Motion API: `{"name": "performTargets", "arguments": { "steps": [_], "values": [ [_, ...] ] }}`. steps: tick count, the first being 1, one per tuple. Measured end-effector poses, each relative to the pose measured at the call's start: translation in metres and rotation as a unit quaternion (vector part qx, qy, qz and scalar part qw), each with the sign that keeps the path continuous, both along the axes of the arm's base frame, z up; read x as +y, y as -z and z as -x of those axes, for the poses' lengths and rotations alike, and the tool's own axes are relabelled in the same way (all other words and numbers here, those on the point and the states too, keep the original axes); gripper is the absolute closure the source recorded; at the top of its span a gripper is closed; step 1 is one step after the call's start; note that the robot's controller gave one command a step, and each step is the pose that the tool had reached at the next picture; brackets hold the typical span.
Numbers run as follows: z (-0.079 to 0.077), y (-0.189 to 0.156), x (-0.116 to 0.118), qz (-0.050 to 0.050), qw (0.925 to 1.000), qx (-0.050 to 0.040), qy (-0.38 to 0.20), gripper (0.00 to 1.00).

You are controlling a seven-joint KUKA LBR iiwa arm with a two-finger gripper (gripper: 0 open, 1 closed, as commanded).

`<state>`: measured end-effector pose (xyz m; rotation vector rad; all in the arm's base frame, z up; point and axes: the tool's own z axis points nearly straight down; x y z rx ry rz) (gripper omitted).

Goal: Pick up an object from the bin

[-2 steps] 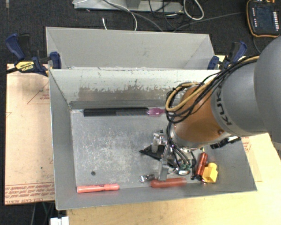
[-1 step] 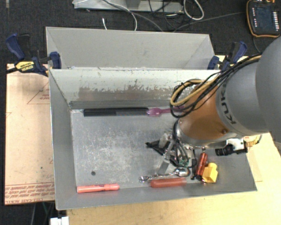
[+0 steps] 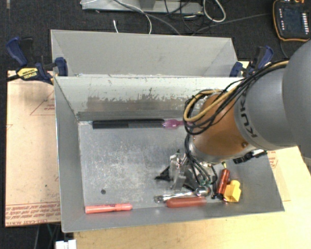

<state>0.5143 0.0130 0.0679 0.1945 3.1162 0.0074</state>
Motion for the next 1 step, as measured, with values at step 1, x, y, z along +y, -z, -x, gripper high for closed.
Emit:
{"name": "performTargets", "arguments": {
  "steps": [1],
  "values": [
    [0.0, -0.0002, 0.0, 0.0, 1.0, -0.0001, 0.0, 1.0]
  ]
}}
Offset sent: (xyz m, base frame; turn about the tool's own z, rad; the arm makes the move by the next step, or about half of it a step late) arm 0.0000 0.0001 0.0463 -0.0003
